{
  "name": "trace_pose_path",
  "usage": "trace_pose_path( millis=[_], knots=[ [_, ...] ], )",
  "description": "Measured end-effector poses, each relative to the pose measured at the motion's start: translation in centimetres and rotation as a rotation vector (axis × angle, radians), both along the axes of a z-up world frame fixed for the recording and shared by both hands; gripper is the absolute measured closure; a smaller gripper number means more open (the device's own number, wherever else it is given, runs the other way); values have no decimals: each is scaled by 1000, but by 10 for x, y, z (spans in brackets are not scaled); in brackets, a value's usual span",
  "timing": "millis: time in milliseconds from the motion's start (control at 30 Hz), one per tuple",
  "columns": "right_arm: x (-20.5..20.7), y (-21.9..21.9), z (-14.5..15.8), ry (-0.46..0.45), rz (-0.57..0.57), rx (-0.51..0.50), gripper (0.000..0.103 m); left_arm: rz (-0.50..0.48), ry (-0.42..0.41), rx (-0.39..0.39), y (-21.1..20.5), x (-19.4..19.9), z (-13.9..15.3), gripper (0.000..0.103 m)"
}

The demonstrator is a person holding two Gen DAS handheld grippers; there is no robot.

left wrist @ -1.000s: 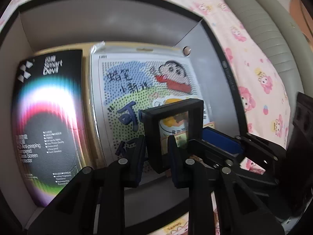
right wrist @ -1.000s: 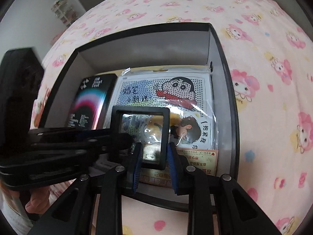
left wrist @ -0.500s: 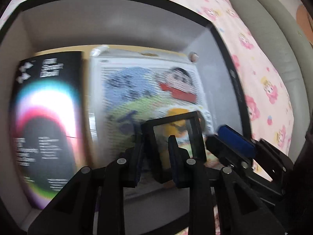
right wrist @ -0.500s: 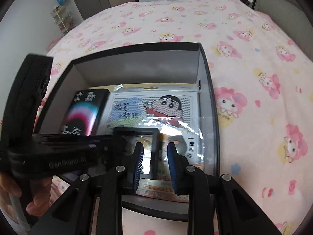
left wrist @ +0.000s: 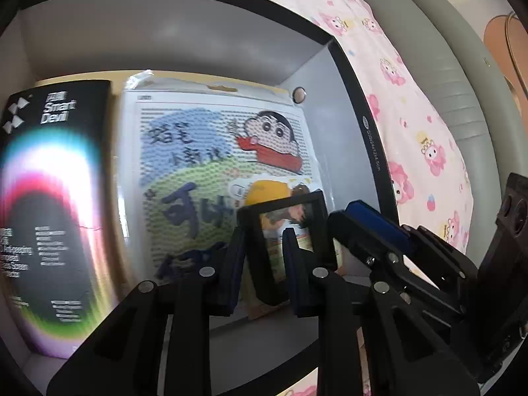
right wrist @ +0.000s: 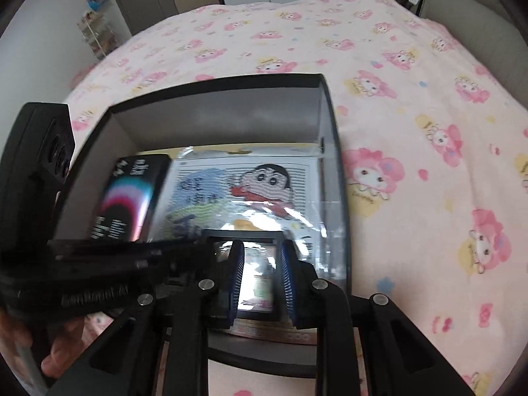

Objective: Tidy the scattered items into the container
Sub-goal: 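Lower the mirror into the box in front of the cards, open left gripper, then move the left gripper back to the red packet on the bed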

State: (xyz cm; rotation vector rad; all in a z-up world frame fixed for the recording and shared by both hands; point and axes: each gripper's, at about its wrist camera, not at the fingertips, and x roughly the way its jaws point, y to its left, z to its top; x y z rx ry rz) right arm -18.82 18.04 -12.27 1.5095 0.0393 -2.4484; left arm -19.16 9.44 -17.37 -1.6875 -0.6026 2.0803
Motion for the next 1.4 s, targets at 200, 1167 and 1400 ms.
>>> trace_pose_path(
  millis=[200,1167,1400],
  knots=[
    [-3,22,10,14,-76,-66,83,-39,-36,62,13,2,-1,82],
    [34,30,48,133,-177,-48,55,49,283,-174,-38,55,78,59],
    [80,27,72,160,-193,-117,51,49,379,-213,-59,95,114,45]
  ],
)
